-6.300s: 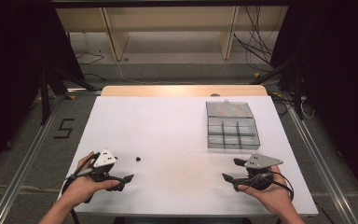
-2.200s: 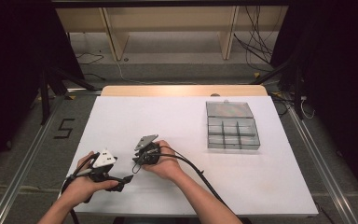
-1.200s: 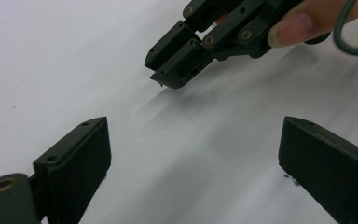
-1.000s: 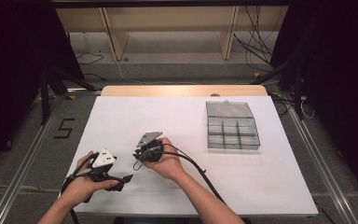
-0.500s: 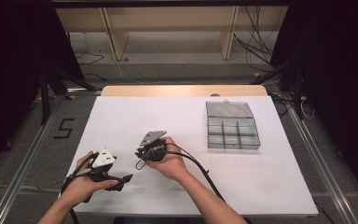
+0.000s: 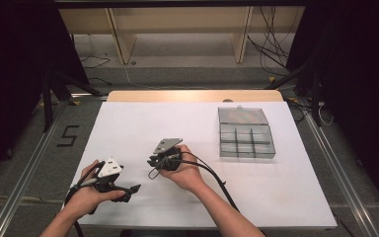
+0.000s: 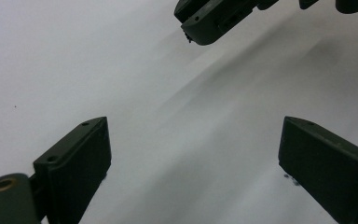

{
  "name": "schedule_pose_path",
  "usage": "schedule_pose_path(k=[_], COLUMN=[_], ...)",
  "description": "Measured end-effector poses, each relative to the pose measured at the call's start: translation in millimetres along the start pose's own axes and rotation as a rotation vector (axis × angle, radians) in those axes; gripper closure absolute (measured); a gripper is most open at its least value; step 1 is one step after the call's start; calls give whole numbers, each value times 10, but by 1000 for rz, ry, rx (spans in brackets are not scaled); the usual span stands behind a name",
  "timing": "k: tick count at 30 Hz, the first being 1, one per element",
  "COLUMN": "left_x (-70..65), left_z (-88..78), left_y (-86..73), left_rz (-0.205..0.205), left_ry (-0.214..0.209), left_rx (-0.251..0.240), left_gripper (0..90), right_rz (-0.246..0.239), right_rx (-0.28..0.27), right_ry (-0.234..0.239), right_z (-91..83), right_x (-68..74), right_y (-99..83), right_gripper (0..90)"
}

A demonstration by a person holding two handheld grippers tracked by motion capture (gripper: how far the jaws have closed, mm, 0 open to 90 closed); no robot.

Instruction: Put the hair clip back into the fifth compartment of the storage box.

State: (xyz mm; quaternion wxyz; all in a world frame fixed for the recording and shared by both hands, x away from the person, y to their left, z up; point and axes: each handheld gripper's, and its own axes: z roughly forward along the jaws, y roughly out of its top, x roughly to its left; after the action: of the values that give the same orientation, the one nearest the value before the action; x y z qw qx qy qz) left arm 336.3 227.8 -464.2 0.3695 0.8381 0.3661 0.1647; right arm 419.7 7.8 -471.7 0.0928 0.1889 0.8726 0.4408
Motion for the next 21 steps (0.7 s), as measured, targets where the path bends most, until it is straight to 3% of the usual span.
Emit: schedule_pose_path(k=[21], left_x=[2], left_z=[-1], left_y=[2], left_rz=[3], left_ry=[2], left_rx=[0], left_gripper=[88], right_rz=[13], right_rx=[-13], right_ry=[-20], right_z=[-209], right_x=[-47], right_y=[-65], right_gripper=[805])
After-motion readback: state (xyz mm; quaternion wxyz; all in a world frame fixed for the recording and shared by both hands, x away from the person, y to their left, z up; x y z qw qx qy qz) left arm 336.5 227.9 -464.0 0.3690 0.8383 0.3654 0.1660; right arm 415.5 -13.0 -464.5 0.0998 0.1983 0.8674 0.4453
